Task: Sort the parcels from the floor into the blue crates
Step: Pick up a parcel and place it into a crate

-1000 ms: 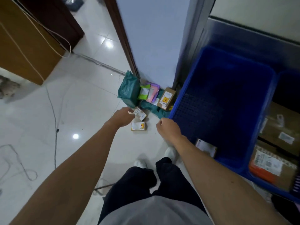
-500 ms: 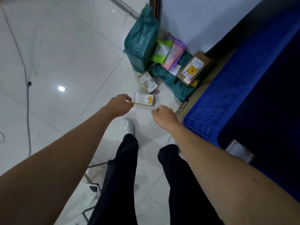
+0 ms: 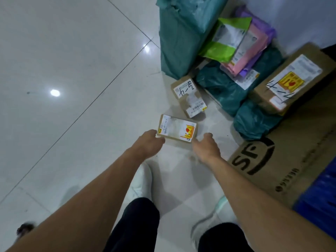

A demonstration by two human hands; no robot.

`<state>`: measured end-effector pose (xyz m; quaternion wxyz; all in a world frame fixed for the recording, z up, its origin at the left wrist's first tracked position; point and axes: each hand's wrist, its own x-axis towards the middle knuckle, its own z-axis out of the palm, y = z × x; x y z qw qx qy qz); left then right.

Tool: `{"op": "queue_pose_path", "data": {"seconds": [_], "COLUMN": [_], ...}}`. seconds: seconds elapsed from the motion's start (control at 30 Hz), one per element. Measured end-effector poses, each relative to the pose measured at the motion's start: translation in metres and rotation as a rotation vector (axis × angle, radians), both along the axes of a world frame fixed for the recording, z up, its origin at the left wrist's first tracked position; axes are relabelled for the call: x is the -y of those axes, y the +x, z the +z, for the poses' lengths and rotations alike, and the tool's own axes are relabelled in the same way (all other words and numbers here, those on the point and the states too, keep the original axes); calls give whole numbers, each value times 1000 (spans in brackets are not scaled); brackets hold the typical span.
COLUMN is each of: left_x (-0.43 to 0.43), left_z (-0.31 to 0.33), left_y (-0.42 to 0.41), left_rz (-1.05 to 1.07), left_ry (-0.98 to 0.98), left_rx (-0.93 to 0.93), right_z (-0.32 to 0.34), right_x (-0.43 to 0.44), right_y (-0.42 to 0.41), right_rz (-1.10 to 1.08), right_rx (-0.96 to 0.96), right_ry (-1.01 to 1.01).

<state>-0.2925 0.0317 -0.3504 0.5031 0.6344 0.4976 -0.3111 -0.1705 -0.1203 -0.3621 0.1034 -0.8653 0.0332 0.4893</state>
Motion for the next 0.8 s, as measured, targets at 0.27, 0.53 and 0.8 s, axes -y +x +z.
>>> {"op": "queue_pose_path", "data": {"seconds": [0.27, 0.53, 0.8], "left_x": [12, 13, 13], "left_z": [-61, -38, 83], "left_y": [20, 16, 21], "left_rz": [106, 87, 98], "left_ry": [-41, 18, 106], "left_rx": [18, 19, 14], "right_z": [-62, -38, 82], "right_x": [-9, -5, -4], "right_y": [2, -4, -11], "right_rz": [-99, -176, -135], "right_rx": [-39, -94, -92], "right_ry": [85, 96, 117]}}
